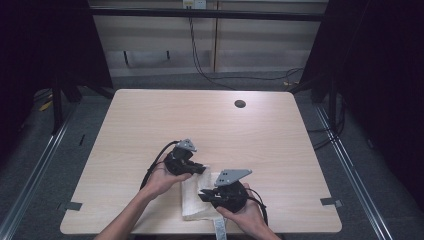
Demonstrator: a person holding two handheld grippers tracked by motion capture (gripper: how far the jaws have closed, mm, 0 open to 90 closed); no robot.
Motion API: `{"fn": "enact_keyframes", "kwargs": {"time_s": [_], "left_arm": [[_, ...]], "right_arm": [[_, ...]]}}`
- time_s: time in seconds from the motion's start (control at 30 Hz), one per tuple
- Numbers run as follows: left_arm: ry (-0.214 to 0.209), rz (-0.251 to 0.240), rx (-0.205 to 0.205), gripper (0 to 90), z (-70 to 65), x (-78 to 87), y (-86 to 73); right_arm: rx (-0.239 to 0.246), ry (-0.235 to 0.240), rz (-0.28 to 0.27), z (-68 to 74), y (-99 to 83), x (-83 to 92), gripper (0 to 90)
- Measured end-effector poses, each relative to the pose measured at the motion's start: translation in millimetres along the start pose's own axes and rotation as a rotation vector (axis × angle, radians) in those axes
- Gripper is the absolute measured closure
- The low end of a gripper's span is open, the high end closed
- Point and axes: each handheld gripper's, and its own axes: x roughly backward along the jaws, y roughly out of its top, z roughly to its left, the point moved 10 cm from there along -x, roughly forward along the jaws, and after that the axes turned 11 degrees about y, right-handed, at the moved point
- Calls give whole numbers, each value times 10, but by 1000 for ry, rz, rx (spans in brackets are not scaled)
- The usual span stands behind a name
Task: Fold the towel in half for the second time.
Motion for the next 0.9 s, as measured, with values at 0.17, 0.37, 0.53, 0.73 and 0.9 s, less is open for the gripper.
{"fn": "enact_keyframes", "kwargs": {"time_s": [0.17, 0.37, 0.53, 0.73, 0.9], "left_arm": [[-22, 16, -2, 842, -61, -77, -4], [-35, -1, 10, 819, -77, -102, 34], [-49, -9, 5, 810, -118, -97, 74], [-86, -32, 18, 783, -213, -171, 150], [-83, -24, 11, 773, -260, -236, 163]], "right_arm": [[-6, -4, 12, -23, -95, 48, 810], [-31, -4, 5, -38, -192, 100, 777], [-47, 0, 13, -28, -262, 133, 749], [-57, -29, 17, -62, -280, 156, 701], [-55, -32, 14, -57, -277, 181, 681]]}}
